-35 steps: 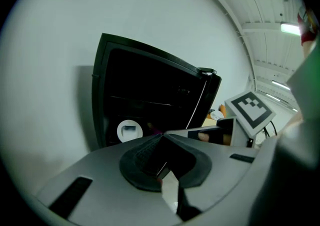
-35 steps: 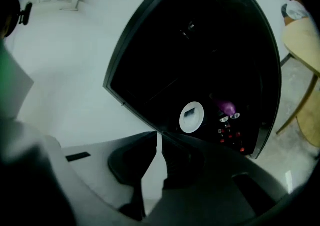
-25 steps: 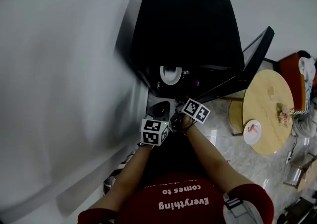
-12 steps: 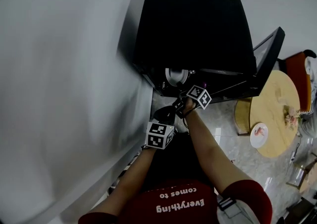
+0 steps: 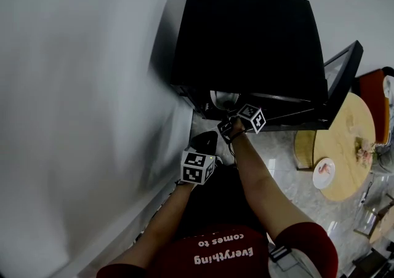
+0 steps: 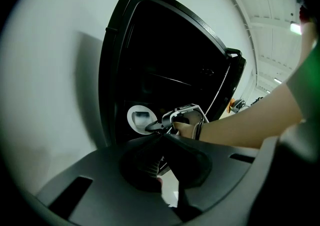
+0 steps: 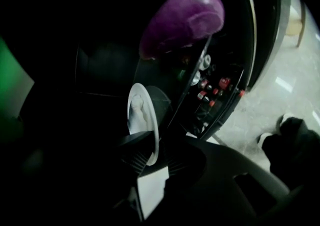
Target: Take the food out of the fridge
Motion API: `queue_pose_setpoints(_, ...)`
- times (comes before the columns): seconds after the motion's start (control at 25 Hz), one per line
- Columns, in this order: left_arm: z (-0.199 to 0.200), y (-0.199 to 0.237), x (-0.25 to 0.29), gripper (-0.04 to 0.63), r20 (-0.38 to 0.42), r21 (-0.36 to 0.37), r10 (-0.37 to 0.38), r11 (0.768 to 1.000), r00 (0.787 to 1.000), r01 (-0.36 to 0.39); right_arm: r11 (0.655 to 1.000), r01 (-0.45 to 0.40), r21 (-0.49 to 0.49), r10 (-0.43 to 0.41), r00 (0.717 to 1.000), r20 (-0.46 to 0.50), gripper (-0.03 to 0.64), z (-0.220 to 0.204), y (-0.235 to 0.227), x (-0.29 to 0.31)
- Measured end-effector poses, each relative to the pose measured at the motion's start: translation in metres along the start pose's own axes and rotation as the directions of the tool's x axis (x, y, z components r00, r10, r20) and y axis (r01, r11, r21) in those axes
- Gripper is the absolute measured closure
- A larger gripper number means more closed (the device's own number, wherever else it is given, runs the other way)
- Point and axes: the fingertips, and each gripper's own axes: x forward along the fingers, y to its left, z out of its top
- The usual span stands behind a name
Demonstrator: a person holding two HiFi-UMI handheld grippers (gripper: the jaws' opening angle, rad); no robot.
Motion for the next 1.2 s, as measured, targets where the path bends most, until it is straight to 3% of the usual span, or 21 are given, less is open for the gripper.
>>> queue_pose_setpoints(0.28, 0.006, -0.003, 0.005, 0.589, 0.001, 0.011, -0.007, 1.000, 1.000, 0.007, 0.996, -0.083, 0.044, 0.085, 0.995, -0.045, 0.569, -0.005, -0.002, -0.012)
queue_pose_setpoints(0.56, 0.012, -0.004, 0.008, 0.589, 0.000, 0.016, -0.002, 1.000, 1.000, 0.002, 1.000, -0.019, -0.004, 0.019, 0.998, -0.059, 0.588, -0.008, -0.002, -0.023)
queue_pose_setpoints(1.2, 0.018, -0.040, -0.002, 0.589, 0.034, 0.035, -0.027, 0.999, 0.999, 0.026, 0.991, -0.124, 0.051, 0.131, 0.981, -0.142, 0.584, -0.031, -0.033, -0.112)
